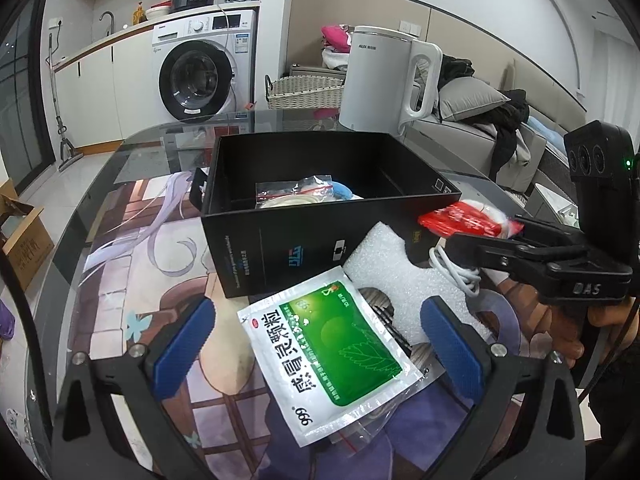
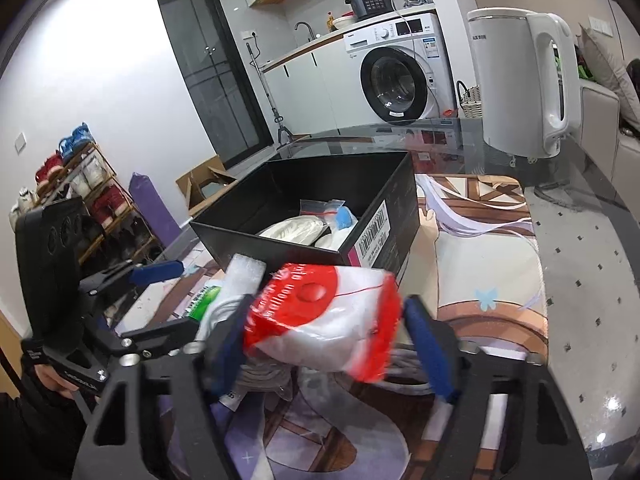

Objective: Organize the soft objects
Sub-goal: 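Grasp the red-and-white balloon packet with the right gripper, then grasp the green medicine sachet with the left gripper while the right gripper holds the packet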

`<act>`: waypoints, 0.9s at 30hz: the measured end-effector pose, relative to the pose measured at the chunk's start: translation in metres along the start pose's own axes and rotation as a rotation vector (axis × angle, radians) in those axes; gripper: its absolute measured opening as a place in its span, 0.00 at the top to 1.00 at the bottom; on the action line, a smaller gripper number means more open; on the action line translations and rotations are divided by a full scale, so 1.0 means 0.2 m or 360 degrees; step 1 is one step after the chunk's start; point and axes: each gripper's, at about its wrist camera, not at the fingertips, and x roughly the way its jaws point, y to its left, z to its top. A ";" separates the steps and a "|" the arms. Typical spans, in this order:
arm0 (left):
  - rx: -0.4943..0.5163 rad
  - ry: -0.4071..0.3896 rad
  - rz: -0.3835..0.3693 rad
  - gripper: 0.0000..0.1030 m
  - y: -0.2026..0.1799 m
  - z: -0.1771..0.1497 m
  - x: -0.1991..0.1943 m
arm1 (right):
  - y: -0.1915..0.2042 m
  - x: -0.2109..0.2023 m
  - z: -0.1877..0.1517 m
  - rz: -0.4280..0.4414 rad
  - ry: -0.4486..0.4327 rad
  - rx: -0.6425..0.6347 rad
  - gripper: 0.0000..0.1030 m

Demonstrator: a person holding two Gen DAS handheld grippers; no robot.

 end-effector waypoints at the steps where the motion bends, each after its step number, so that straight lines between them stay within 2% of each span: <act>1: -0.0004 -0.0004 0.0002 0.00 0.00 0.00 -0.01 | 0.00 0.00 0.00 -0.0005 -0.0004 0.0000 0.42; 17: -0.0007 -0.0038 -0.0079 0.00 -0.01 0.03 -0.05 | -0.01 -0.13 0.03 -0.0098 -0.0095 -0.0098 0.44; 21: 0.0023 -0.0005 -0.0048 0.00 -0.02 0.02 -0.03 | -0.01 -0.18 0.04 -0.0104 -0.0123 -0.0111 0.44; 27: -0.0051 0.0016 0.0005 0.00 0.05 0.02 -0.02 | -0.02 -0.19 0.05 -0.0113 -0.0124 -0.0112 0.44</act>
